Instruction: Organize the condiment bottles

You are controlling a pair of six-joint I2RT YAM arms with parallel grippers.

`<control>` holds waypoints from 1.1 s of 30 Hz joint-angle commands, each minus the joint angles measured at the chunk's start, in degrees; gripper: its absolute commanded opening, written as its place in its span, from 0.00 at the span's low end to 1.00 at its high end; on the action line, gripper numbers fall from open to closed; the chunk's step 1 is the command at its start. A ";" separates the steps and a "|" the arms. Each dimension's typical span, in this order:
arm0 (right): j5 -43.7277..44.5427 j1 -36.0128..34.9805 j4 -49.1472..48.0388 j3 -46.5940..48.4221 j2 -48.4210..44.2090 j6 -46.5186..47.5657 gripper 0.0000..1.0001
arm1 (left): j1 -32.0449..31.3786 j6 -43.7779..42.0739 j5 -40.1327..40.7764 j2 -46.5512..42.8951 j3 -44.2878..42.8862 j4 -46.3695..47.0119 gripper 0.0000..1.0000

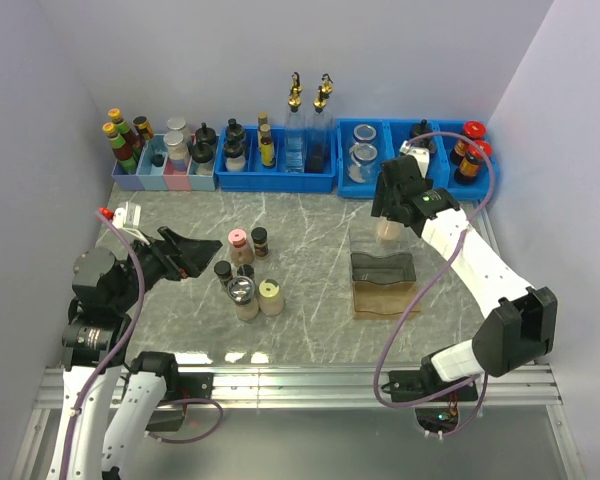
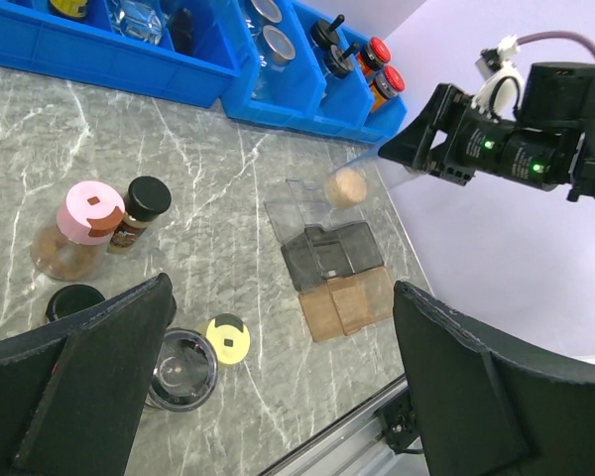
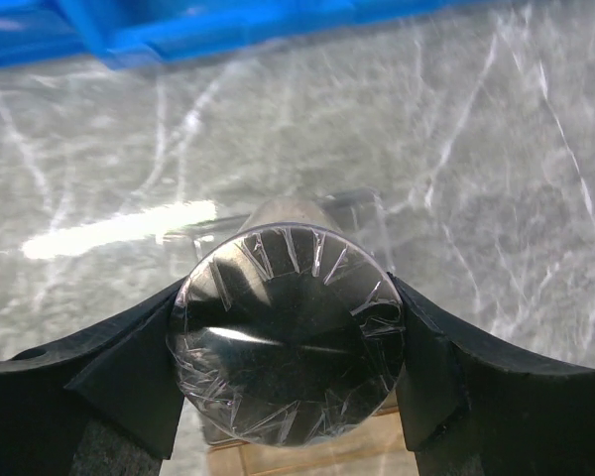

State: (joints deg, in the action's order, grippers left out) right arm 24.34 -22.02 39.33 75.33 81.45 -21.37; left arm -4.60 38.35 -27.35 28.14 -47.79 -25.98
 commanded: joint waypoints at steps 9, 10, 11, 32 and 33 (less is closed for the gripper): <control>-1.84 6.46 -5.23 -3.26 -1.29 2.03 0.00 | -0.15 0.68 -1.04 -0.19 -0.37 1.89 0.99; -2.19 6.64 -5.49 -3.61 -1.12 2.20 0.00 | -0.15 0.76 -1.03 -0.10 -0.29 1.98 0.99; -2.36 6.99 -5.75 -3.70 -0.51 2.47 0.00 | -0.15 0.85 -1.12 -0.19 -0.20 2.16 0.99; -3.33 7.26 -11.12 -9.85 1.52 3.79 0.57 | -0.15 0.76 -0.60 -1.16 0.59 1.46 0.99; -3.42 7.34 -10.86 -9.50 1.43 3.87 0.61 | -0.15 0.68 -0.51 -1.25 0.51 1.37 0.99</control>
State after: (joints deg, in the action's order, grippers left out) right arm 19.84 -14.96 31.94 65.12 84.64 -18.41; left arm -4.60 38.65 -27.35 27.83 -47.29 -26.00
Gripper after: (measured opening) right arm 0.763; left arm 0.994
